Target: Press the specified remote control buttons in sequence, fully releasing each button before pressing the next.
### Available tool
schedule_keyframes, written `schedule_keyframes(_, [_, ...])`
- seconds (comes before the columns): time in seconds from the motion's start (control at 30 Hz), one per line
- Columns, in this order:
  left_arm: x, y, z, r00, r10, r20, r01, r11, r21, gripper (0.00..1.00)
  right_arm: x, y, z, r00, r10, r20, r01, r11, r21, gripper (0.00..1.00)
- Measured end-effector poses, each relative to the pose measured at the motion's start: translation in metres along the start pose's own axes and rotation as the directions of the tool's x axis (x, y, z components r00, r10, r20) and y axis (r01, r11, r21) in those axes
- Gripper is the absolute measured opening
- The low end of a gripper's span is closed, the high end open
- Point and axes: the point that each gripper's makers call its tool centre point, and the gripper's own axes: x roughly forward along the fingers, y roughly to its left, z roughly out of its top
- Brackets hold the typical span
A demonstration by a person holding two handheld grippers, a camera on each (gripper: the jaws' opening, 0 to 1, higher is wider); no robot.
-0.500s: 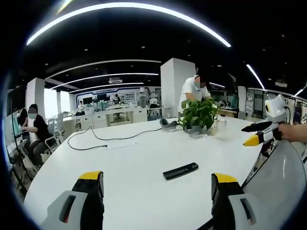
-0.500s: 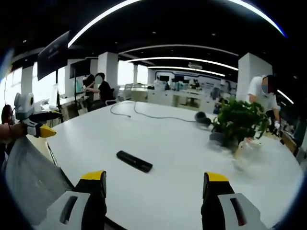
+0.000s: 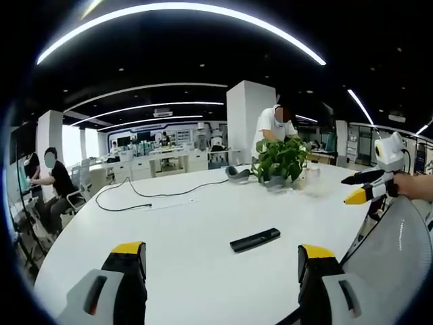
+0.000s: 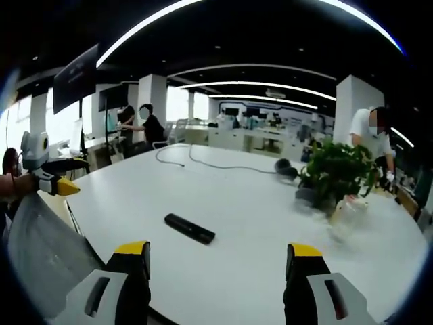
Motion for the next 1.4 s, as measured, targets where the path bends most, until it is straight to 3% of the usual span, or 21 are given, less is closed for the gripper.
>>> schedule_keyframes(0.23, [0.000, 0.002, 0.000, 1.000, 0.005, 0.002, -0.005, 1.000, -0.024, 0.97, 0.000, -0.002, 0.000, 1.000, -0.002, 0.009, 0.002, 1.000, 0.003, 0.81])
schedule_keyframes(0.63, [0.001, 0.005, -0.005, 0.999, 0.039, -0.032, -0.038, 0.999, 0.021, 0.97, 0.004, 0.004, -0.006, 0.999, 0.038, -0.023, -0.038, 0.999, -0.026, 0.80])
schedule_keyframes(1.0, [-0.002, 0.009, 0.001, 0.998, 0.068, -0.002, -0.068, 0.997, 0.021, 0.97, 0.006, 0.008, -0.012, 0.997, 0.057, -0.048, -0.059, 0.998, -0.025, 0.80])
schedule_keyframes(1.4, [-0.001, 0.003, 0.000, 1.000, 0.028, -0.008, -0.028, 1.000, 0.000, 0.97, 0.005, 0.007, -0.015, 0.996, 0.043, -0.075, -0.048, 0.997, -0.063, 0.81])
